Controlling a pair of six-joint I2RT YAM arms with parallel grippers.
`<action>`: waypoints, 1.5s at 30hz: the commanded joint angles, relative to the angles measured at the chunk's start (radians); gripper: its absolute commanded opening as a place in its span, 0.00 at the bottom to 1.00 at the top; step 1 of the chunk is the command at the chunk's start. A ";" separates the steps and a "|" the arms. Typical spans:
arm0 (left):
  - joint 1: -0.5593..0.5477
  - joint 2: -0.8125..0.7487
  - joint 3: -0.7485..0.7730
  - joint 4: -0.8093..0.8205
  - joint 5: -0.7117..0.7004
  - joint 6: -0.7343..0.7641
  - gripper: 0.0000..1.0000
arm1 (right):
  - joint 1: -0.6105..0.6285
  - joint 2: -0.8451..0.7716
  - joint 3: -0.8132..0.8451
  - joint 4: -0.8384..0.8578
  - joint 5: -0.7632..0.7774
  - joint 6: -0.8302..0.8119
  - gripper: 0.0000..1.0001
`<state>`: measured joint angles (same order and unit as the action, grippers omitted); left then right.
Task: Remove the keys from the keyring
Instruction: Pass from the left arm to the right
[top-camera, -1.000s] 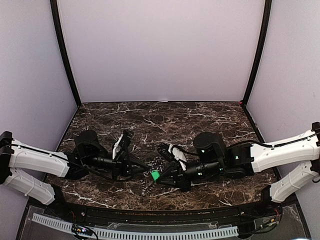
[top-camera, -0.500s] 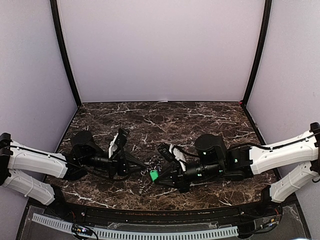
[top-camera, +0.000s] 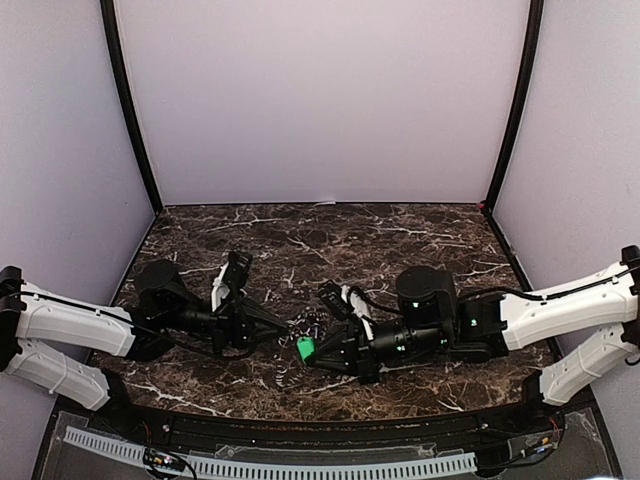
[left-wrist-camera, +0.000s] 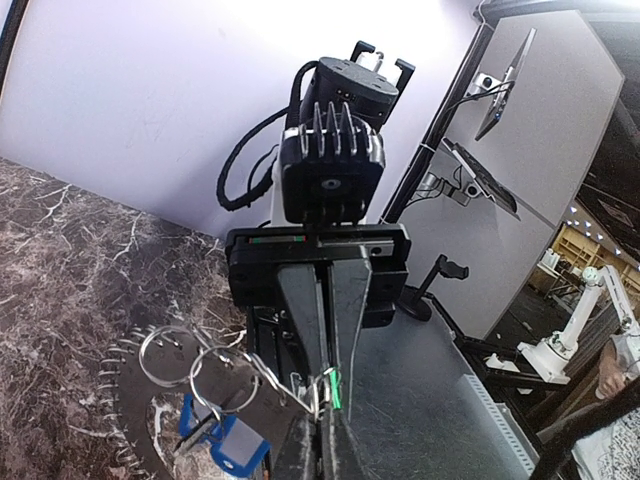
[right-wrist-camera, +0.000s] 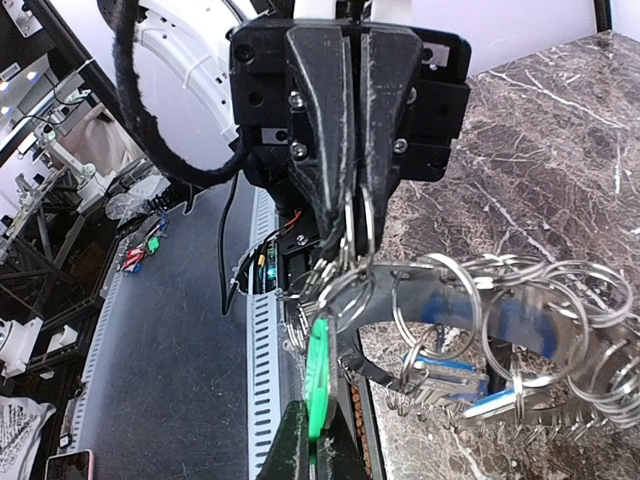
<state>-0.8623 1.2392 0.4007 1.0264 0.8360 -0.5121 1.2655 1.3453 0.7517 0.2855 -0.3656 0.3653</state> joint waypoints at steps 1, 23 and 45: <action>0.038 -0.035 -0.001 0.119 -0.056 -0.014 0.00 | 0.043 0.048 0.012 0.008 -0.137 0.008 0.00; 0.043 0.045 -0.008 0.364 0.068 -0.127 0.00 | 0.044 0.086 -0.010 0.118 -0.148 0.029 0.01; 0.048 0.033 -0.004 0.272 0.068 -0.083 0.00 | -0.040 -0.042 0.105 0.105 0.036 -0.035 0.35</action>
<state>-0.8200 1.2964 0.3786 1.2770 0.9062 -0.6205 1.2537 1.2667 0.7990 0.3378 -0.2794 0.3233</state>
